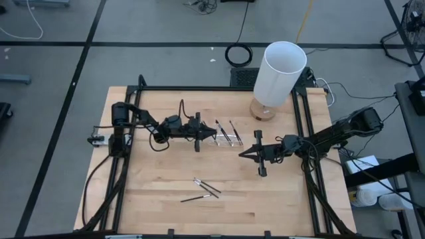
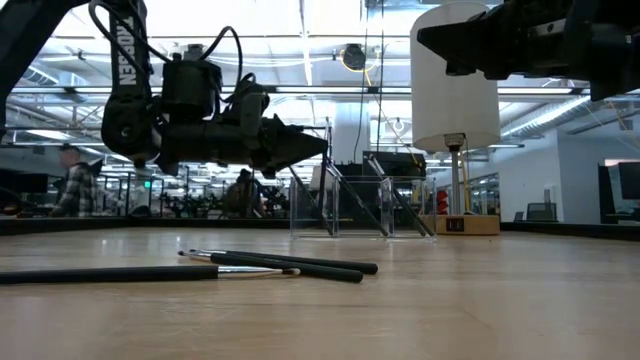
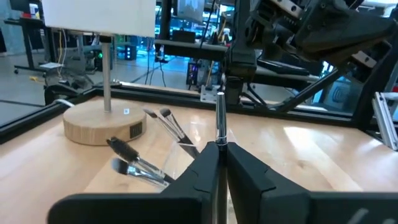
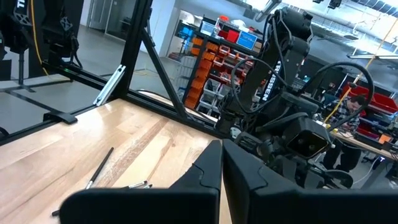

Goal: Put items in baskets/containers
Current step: Put the black eyeshadow brush into the left section of the transparent organizer

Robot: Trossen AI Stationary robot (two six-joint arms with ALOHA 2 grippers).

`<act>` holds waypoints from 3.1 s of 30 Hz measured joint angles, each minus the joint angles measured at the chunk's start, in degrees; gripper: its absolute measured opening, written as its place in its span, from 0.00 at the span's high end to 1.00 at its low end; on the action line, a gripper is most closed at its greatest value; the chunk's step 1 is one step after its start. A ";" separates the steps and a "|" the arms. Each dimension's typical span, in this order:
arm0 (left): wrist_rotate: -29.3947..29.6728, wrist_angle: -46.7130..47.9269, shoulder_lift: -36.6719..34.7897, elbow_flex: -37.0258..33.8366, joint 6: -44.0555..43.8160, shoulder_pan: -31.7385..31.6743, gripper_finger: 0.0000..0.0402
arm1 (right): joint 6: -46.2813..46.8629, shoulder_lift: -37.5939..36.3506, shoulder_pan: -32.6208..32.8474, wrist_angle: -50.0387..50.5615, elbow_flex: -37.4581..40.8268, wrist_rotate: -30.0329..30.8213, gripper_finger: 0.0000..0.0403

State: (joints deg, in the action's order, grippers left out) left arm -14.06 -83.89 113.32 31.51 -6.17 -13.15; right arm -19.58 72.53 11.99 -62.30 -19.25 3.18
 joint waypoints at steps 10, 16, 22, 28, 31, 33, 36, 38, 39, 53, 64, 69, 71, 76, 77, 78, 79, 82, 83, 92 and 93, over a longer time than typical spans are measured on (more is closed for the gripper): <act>0.15 3.50 0.00 0.00 1.33 0.05 0.98 | 0.31 0.00 0.00 0.02 -0.01 0.00 1.00; 0.26 4.99 -0.03 0.09 1.71 0.05 0.92 | 0.46 0.00 0.00 0.02 -0.02 0.00 1.00; 1.11 5.81 -0.09 0.15 1.96 -0.04 0.92 | 0.46 0.00 0.00 0.01 -0.02 0.00 1.00; 2.12 5.89 -0.09 0.13 0.92 -0.04 0.91 | 0.83 0.00 0.00 0.01 -0.02 0.00 1.00; 2.12 6.16 -0.87 -0.01 0.92 -0.02 0.88 | 0.83 0.00 0.00 -0.01 -0.02 0.00 1.00; 2.10 6.84 -1.82 -0.04 1.13 0.00 0.84 | 0.81 0.00 0.00 -0.15 0.00 -0.01 1.00; 2.09 6.69 -3.48 -0.04 1.03 0.00 0.78 | 0.86 0.01 0.00 -0.36 0.00 -0.02 1.00; 2.09 6.70 -4.58 -0.04 1.39 0.00 0.73 | 0.84 0.00 0.00 0.50 -0.02 -0.01 1.00; 2.09 6.78 -5.36 -0.04 2.02 0.00 0.71 | 0.75 0.00 0.00 1.22 -0.01 0.00 1.00; -15.85 32.77 -34.67 -0.02 1.83 10.90 0.72 | 0.86 0.01 0.10 0.03 0.01 -0.22 1.00; 31.62 63.43 -41.88 -0.02 -5.38 45.31 0.97 | 0.86 0.01 0.13 -0.13 0.01 -0.26 1.00; 49.10 59.69 -39.04 -0.02 -12.35 55.47 0.99 | 3.79 0.01 0.17 -0.43 0.01 -0.27 1.00; 52.04 58.13 -37.25 0.93 -15.76 57.60 0.98 | 4.92 0.00 0.17 -0.44 0.01 -0.28 1.00; 54.04 64.40 -30.55 7.30 -26.07 60.25 0.99 | 7.54 0.00 0.48 -2.17 0.01 -0.42 1.00; 54.18 67.94 -28.61 9.56 -27.47 60.28 0.99 | 7.48 0.00 0.67 -2.62 0.01 -0.44 1.00; 54.10 71.63 -26.47 12.16 -28.64 60.26 0.99 | 7.02 0.00 0.97 -2.72 0.01 -0.44 1.00; 53.28 75.71 -24.19 15.24 -29.57 60.24 0.98 | 6.51 0.02 1.20 -2.80 0.01 -0.44 1.00; 50.70 88.21 -18.10 26.27 -30.82 59.41 0.98 | 4.51 0.00 1.30 -2.74 0.01 -0.39 1.00; 50.39 92.91 -16.00 30.04 -31.34 59.07 0.98 | 4.14 0.00 1.27 -2.67 0.01 -0.32 1.00; 38.98 121.24 -3.20 48.81 -37.14 53.04 0.92 | 3.26 0.01 1.25 -1.98 0.01 -0.28 1.00; 36.94 121.15 -2.52 49.18 -36.63 52.40 0.89 | 3.24 0.01 1.25 -2.06 0.01 -0.28 1.00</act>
State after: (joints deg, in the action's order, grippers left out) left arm 22.87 37.26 110.79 80.69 -42.81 39.25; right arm -16.33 72.54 13.23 -64.37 -19.25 2.90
